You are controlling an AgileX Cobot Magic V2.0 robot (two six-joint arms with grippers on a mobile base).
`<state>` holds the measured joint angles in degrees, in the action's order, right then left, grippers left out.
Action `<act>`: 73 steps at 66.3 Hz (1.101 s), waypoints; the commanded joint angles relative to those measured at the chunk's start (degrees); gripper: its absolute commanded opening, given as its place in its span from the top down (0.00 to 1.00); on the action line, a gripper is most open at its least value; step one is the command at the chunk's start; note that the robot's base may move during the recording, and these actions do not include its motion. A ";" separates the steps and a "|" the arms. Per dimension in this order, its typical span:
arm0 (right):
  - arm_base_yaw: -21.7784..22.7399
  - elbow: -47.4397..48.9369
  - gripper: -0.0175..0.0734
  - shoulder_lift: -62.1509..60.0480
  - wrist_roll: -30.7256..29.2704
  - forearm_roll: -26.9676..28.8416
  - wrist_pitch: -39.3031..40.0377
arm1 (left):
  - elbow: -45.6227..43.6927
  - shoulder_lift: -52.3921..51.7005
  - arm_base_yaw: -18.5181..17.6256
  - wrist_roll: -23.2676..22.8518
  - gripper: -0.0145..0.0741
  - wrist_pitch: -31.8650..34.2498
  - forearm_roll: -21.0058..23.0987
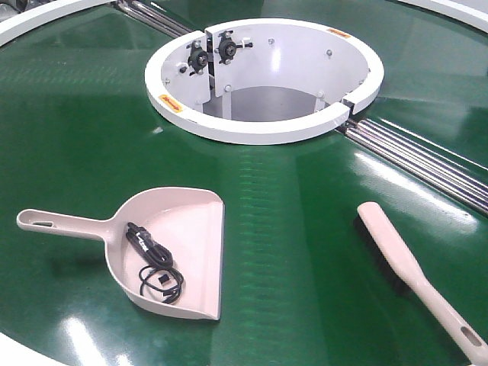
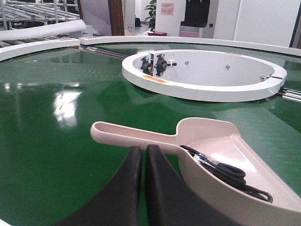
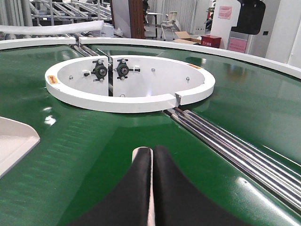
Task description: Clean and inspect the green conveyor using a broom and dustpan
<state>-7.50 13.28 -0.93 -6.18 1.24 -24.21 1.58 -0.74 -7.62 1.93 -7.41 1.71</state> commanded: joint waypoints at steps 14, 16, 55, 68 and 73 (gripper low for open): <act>1.48 1.21 0.82 -0.49 -0.54 -2.12 3.75 | 1.74 -0.84 0.18 -0.51 0.84 3.72 0.45; 2.37 1.09 0.82 -0.49 -0.48 -2.38 3.70 | 1.74 -0.84 0.18 -0.51 0.84 3.72 0.45; 6.04 -16.04 0.82 -0.67 9.34 -4.46 22.07 | 1.74 -0.84 0.18 -0.51 0.84 3.72 0.45; 6.04 -16.04 0.82 -0.67 9.34 -4.46 22.07 | 1.74 -0.84 0.18 -0.51 0.84 3.72 0.45; 6.04 -16.04 0.82 -0.67 9.34 -4.46 22.07 | 1.74 -0.84 0.18 -0.51 0.84 3.72 0.45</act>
<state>-1.72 -1.61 -0.93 3.31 -3.13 -6.70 1.58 -0.74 -7.62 1.93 -7.41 1.71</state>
